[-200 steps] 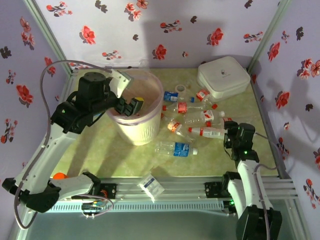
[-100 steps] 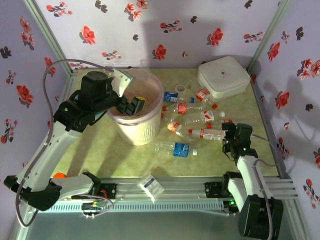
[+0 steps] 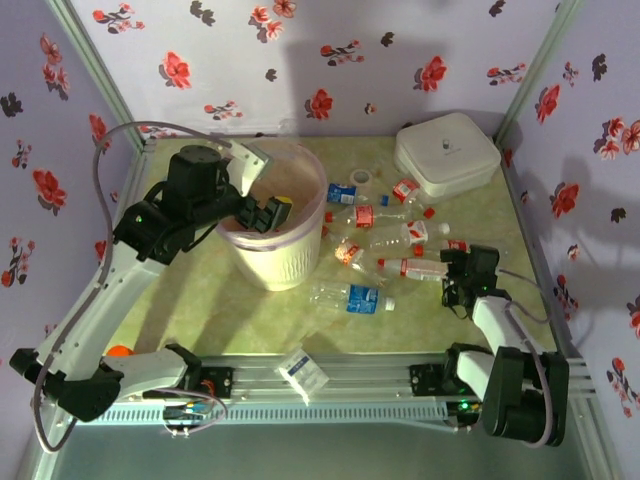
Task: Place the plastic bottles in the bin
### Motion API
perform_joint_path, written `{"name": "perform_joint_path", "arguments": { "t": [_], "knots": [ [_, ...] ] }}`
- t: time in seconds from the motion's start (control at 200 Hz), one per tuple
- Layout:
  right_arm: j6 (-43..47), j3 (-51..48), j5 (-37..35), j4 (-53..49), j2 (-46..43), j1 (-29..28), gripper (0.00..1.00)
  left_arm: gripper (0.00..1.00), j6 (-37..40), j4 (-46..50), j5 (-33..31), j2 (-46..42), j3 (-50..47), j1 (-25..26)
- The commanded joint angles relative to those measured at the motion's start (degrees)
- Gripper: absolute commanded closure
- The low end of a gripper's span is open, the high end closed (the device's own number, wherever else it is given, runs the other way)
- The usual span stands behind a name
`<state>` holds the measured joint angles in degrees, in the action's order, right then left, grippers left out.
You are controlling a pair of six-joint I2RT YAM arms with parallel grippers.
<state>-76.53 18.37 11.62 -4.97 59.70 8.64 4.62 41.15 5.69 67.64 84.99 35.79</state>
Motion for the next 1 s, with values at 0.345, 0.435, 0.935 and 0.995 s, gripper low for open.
{"name": "perform_joint_path", "arguments": {
  "t": [0.345,0.435,0.935,0.995],
  "knots": [
    [1.06,-0.15,-1.24,3.40,-2.83,0.23,0.37,0.00,-0.49,-1.95,1.78,0.40,0.67,0.42],
    [2.52,1.29,-2.13,-0.23,-6.28,0.23,0.41,0.00,-0.73,-1.95,1.86,0.65,1.05,0.42],
    [14.32,14.13,4.20,-8.92,-16.46,0.16,0.52,0.01,-1.18,4.95,1.85,7.46,11.85,3.75],
    [16.89,17.17,8.27,-8.16,-14.17,0.02,0.53,0.01,-0.05,7.62,0.41,10.00,15.04,6.02]
  ]
}}
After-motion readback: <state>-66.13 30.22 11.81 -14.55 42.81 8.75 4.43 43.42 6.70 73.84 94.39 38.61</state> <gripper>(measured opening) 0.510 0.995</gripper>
